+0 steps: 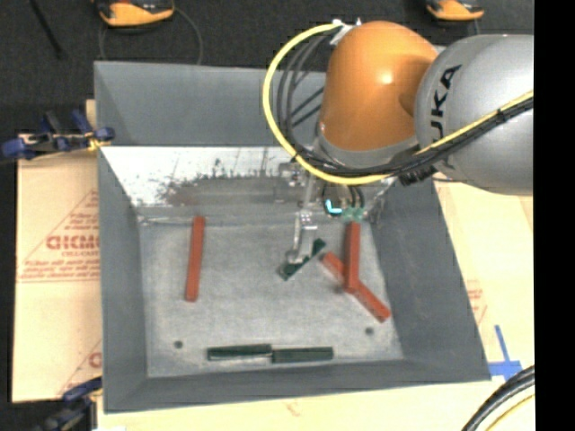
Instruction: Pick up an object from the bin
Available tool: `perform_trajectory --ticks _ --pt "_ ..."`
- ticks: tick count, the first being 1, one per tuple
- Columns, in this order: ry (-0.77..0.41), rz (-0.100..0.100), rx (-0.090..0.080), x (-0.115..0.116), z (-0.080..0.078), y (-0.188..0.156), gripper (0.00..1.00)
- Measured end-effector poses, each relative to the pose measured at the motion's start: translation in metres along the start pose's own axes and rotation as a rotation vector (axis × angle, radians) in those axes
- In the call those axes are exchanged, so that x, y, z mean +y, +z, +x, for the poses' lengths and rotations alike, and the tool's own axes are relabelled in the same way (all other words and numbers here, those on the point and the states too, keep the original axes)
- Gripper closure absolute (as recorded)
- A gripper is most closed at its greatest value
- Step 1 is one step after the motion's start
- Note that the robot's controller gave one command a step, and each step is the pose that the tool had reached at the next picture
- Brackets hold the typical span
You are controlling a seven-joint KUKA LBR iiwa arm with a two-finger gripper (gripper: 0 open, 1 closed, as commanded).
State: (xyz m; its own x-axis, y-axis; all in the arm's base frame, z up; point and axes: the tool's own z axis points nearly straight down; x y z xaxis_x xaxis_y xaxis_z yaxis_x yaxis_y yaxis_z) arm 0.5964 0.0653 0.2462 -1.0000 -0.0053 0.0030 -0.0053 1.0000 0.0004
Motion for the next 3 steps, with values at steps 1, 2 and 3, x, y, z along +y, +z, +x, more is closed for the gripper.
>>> perform_trajectory --ticks 1,2,3 --pt "-0.04 0.003 0.005 -0.074 0.073 0.112 0.0" --pt "-0.135 0.003 -0.01 -0.089 -0.024 0.178 0.0" --pt "-0.132 0.0 -0.009 -0.087 -0.023 0.175 1.0"
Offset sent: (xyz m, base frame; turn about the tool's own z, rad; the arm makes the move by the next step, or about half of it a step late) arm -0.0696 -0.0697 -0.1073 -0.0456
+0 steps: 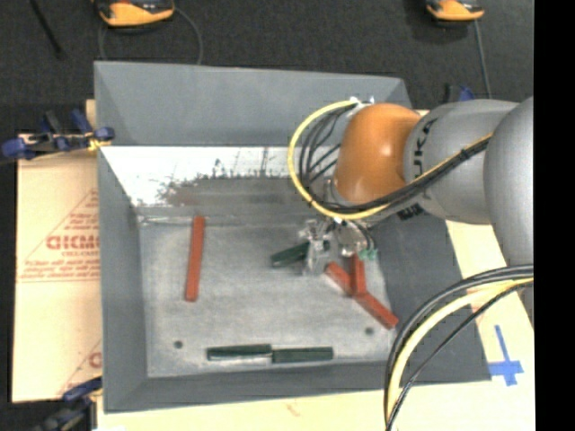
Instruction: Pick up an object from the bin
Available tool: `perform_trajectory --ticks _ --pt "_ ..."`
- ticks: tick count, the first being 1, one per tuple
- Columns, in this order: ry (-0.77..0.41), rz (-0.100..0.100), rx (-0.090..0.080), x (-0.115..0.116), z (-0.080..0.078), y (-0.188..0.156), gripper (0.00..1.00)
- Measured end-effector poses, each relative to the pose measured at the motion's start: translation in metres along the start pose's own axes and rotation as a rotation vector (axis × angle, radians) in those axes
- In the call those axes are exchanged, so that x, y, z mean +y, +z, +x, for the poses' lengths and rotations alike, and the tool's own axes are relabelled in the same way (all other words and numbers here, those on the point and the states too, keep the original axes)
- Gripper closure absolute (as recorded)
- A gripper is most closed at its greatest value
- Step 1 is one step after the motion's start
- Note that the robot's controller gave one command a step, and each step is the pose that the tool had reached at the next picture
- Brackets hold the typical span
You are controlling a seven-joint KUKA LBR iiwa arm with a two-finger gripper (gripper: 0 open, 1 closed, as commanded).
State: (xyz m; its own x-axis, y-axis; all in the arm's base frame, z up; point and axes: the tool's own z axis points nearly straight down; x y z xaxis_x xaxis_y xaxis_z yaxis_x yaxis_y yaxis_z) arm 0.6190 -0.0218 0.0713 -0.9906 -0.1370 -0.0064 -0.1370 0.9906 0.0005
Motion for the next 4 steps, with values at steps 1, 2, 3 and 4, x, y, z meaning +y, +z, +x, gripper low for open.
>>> perform_trajectory --ticks 1,2,3,4 --pt "-0.685 0.0 0.002 -0.016 -0.022 0.0 1.0" --pt "-0.684 0.005 -0.006 0.011 -0.02 -0.148 1.0" --pt "-0.68 -0.002 0.001 0.012 -0.019 -0.142 0.0" --pt "-1.053 0.008 0.001 -0.027 0.01 -0.005 0.0"
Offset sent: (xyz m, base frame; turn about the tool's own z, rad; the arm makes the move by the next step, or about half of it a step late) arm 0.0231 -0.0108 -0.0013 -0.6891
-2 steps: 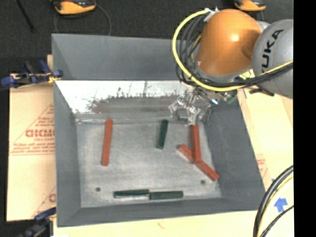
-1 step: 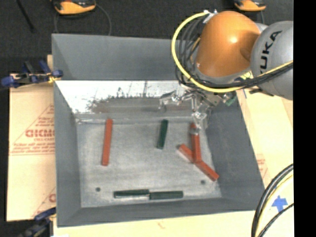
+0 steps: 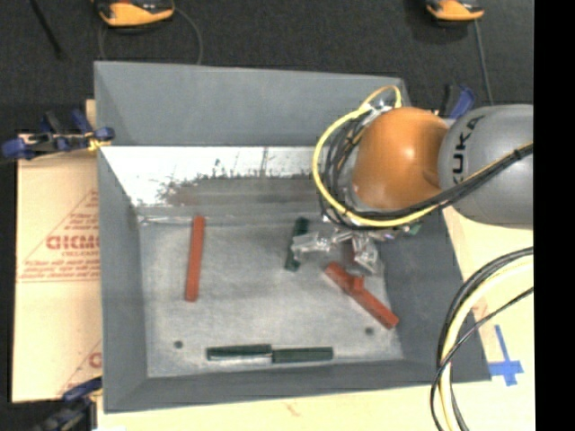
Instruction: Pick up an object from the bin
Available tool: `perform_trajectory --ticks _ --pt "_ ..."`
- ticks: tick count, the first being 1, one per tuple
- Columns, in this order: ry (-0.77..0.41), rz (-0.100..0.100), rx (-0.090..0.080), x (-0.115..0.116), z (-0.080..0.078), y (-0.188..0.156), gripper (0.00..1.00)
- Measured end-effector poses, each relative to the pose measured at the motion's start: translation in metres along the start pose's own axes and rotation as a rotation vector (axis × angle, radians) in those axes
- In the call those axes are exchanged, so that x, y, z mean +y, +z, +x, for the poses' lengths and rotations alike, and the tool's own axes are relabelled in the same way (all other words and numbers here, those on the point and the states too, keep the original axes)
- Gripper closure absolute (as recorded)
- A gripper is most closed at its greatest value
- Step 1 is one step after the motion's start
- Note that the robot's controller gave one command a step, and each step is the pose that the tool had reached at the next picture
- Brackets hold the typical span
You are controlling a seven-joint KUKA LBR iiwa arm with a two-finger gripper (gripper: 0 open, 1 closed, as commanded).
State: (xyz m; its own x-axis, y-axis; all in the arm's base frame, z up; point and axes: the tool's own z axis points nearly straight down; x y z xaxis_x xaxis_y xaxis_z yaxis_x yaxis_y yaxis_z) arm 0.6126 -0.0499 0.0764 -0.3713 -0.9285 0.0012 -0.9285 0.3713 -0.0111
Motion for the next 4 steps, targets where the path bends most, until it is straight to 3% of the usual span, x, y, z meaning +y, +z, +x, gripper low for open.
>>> perform_trajectory --ticks 1,2,3,4 --pt "-0.056 -0.005 -0.006 -0.0475 0.0511 0.0037 0.0" --pt "-0.057 -0.002 -0.006 -0.0478 0.0495 0.0016 1.0" --pt "-0.054 -0.003 -0.009 -0.0467 0.0483 0.0033 0.0" --pt "-0.053 -0.005 -0.007 -0.0464 0.0493 0.0041 1.0"
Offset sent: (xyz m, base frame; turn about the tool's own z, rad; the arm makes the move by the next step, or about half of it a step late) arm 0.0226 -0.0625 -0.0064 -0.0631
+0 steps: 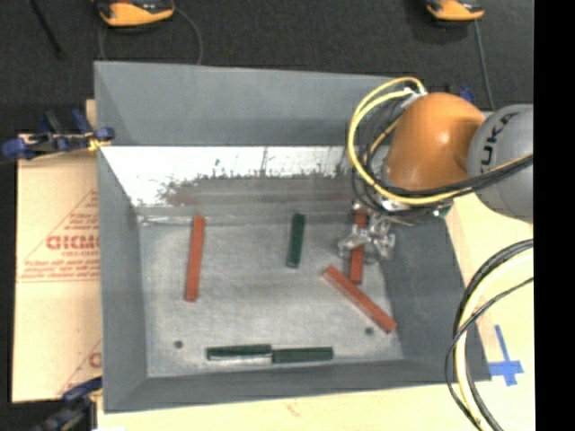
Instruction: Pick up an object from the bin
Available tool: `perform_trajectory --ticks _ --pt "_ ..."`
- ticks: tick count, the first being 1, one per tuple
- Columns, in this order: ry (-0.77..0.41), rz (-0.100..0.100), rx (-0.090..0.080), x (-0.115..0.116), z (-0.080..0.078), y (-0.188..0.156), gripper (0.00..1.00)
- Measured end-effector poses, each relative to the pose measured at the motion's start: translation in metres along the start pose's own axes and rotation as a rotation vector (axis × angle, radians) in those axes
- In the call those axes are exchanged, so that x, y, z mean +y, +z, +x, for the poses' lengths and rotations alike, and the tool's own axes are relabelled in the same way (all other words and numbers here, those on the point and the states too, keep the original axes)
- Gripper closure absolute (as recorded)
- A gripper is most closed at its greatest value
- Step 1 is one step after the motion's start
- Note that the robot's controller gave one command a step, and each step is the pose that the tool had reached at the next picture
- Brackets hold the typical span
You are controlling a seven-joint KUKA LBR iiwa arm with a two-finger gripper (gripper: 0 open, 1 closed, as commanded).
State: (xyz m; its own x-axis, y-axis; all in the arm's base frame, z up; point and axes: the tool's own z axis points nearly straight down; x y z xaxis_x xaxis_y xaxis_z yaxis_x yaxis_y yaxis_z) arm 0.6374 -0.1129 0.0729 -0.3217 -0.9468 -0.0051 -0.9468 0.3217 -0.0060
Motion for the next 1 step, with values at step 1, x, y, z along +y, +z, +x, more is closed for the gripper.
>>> perform_trajectory --ticks 1 --pt "0.002 0.006 0.002 -0.0105 -0.032 -0.1635 1.0"
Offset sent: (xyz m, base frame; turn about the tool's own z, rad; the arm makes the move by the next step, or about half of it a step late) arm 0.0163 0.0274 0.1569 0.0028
